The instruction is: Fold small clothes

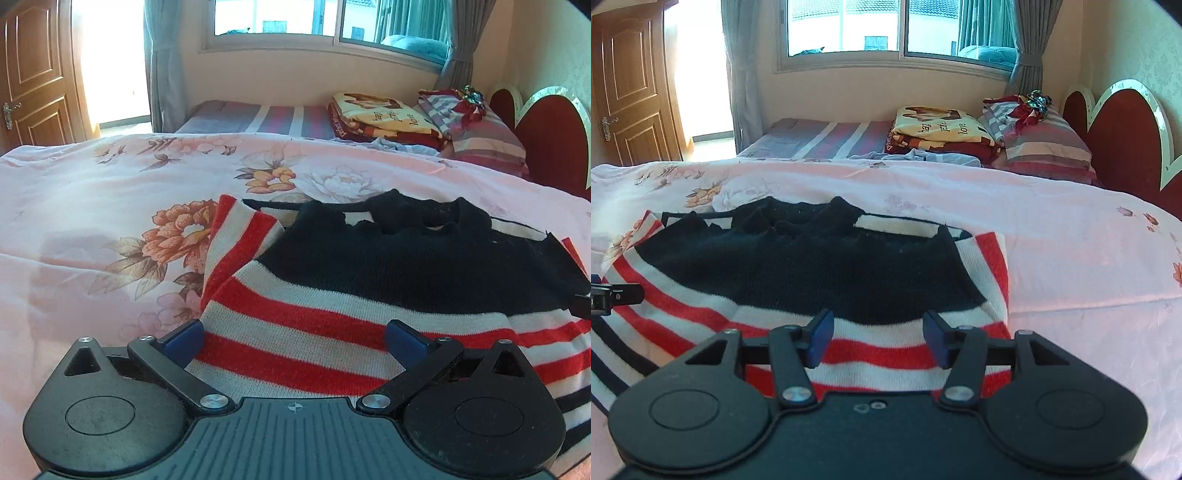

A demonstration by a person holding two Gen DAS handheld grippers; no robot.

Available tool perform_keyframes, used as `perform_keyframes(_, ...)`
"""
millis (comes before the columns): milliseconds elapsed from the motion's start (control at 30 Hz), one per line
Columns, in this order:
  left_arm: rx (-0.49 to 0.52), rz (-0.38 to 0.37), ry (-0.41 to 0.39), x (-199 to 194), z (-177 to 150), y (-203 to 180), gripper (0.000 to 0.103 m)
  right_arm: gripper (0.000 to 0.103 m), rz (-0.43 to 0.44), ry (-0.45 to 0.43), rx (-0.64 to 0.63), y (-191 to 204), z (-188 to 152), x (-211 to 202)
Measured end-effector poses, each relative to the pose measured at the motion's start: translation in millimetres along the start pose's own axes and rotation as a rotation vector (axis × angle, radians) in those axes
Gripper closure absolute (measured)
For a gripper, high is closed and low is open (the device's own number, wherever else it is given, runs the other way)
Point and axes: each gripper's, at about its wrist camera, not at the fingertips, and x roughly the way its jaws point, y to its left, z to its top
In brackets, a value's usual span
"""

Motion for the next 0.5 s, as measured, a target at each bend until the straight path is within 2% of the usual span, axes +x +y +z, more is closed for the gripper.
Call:
perform_keyframes(133, 0.024, 0.017, 0.020, 19, 8, -3, 0.000, 0.050, -0.002, 0.008, 0.035, -6, 10, 17)
perform_keyframes(233, -0.049, -0.014, 0.044, 29, 7, 8, 0.000, 0.046, -0.032, 0.021, 0.036, -12, 9, 29)
perform_keyframes(300, -0.048, -0.019, 0.047, 31, 6, 9, 0.000, 0.046, -0.035, 0.060, 0.013, -16, 2, 41)
perform_keyframes(500, -0.045, -0.027, 0.035, 33, 4, 10, 0.000, 0.045, -0.023, 0.034, 0.022, -18, -5, 40)
